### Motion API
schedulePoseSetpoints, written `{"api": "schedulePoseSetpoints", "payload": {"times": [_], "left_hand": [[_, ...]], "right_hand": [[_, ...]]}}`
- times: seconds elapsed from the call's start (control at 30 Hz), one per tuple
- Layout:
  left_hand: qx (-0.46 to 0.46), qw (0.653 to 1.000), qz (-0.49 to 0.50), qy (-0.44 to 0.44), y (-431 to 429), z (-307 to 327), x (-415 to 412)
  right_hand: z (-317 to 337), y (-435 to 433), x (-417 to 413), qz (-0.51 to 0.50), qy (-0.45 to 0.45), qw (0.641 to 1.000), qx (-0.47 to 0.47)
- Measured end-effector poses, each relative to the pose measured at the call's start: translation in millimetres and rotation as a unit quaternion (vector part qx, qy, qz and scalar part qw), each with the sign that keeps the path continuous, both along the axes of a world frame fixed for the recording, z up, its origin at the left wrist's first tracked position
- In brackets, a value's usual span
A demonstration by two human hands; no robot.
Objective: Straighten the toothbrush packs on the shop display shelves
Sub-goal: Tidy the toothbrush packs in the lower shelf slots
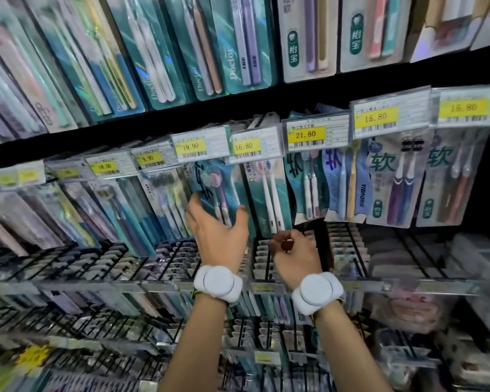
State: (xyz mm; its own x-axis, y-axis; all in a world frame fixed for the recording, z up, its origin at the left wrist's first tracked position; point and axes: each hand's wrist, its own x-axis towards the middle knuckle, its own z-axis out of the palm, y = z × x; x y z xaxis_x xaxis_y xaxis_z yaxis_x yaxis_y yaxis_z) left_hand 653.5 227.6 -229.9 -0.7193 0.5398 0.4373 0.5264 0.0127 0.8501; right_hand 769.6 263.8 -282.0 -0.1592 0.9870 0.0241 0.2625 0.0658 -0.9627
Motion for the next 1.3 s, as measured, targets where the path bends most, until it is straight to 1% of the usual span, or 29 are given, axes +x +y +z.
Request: {"api": "schedulePoseSetpoints", "payload": {"times": [0.13,0.3,0.47,0.53,0.63,0.7,0.8,1.0,1.17,1.3], "left_hand": [[0.020,1.000,-0.017,0.002,-12,4,11],[0.004,0.998,-0.046,0.038,-29,-1,22],[-0.050,0.994,-0.076,0.054,-36,-10,33],[-0.061,0.994,-0.084,0.045,-38,-13,40],[-0.065,0.994,-0.084,0.019,-38,-19,50],[-0.068,0.994,-0.088,0.009,-37,-23,59],[-0.070,0.992,-0.103,0.006,-35,-27,75],[-0.060,0.988,-0.139,0.006,-21,-21,98],[-0.072,0.980,-0.179,0.056,-1,-4,101],[-0.083,0.972,-0.202,0.087,10,10,102]], "right_hand": [[-2,-1,0,0.005,0.013,1.000,0.015],[-6,-6,7,0.029,0.024,0.999,0.037],[-7,-12,22,0.112,0.009,0.993,0.029],[-10,-14,28,0.143,-0.011,0.989,0.036],[-15,-17,37,0.179,-0.005,0.983,0.037],[-17,-20,44,0.164,0.009,0.984,0.063],[-16,-26,56,0.112,0.012,0.989,0.100],[-18,-22,85,0.053,0.005,0.995,0.088],[-8,-16,104,0.007,-0.019,0.996,0.089],[6,-13,106,-0.002,-0.006,0.995,0.098]]}}
